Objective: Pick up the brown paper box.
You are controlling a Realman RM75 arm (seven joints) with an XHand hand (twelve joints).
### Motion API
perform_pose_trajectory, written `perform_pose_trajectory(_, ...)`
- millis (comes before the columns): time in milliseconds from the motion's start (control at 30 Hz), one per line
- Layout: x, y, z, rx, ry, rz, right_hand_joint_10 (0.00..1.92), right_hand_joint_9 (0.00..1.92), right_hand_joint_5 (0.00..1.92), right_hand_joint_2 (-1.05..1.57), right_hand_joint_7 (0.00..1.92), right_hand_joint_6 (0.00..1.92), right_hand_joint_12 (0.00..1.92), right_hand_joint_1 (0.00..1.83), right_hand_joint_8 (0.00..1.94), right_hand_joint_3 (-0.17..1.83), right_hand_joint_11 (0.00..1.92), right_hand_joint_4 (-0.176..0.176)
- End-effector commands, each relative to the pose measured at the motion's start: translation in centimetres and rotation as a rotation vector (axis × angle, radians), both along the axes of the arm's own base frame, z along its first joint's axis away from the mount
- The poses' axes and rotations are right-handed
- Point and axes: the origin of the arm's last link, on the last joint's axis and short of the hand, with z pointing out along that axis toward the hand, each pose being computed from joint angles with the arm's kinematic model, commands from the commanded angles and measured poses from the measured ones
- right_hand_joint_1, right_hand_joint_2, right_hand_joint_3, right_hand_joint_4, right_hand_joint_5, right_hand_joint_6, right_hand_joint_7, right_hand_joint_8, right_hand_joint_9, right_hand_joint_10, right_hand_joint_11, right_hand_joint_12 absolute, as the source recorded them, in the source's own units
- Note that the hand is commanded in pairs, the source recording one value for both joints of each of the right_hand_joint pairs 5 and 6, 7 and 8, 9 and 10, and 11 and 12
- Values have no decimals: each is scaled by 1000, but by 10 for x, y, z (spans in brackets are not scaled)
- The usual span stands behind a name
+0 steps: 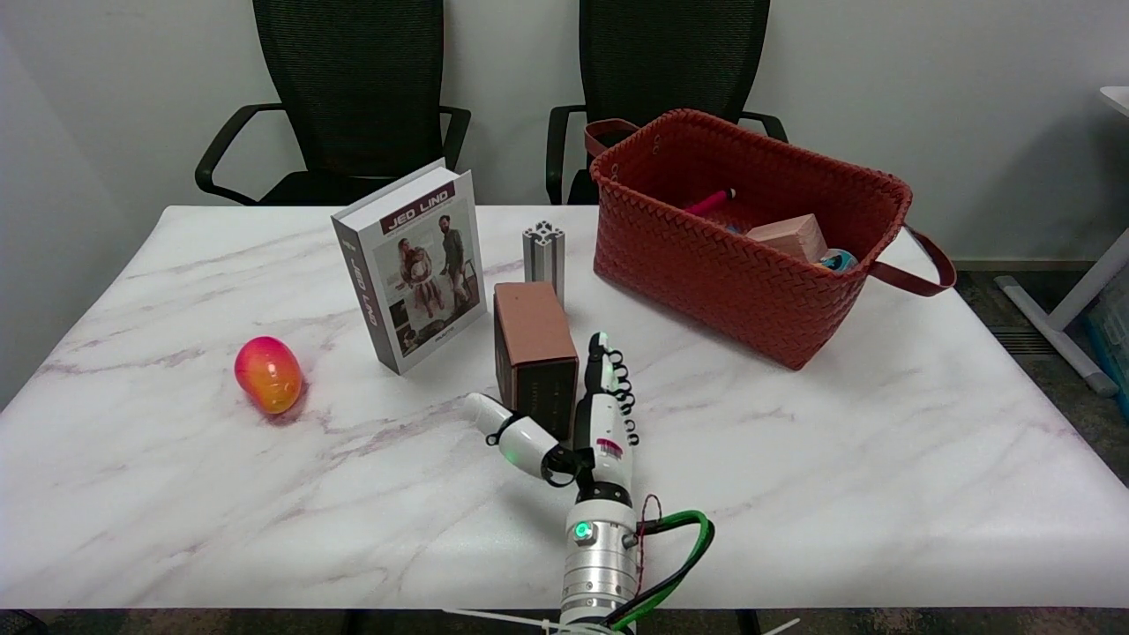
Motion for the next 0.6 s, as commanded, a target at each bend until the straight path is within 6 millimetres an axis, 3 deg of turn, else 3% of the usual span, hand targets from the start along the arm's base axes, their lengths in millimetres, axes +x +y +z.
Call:
perform_pose_trajectory(33,0,-8,0,13,-13,-1,0,0,0,690,0,0,0,926,0,-150,0,0)
perform_pose_trajectory(200,0,-14,0,13,-31,-5,0,0,0,728,0,0,0,951,0,-78,0,0)
perform_pose_trajectory(233,29,-1,-31,37,-173,43,0,0,0,730,0,0,0,955,0,-56,0,0)
perform_pose_trajectory(300,0,-15,0,11,-39,0,0,0,0,727,0,0,0,957,0,-29,0,0)
perform_pose_trajectory(600,-4,-15,2,-5,-57,12,0,0,0,726,0,0,0,942,0,48,0,0)
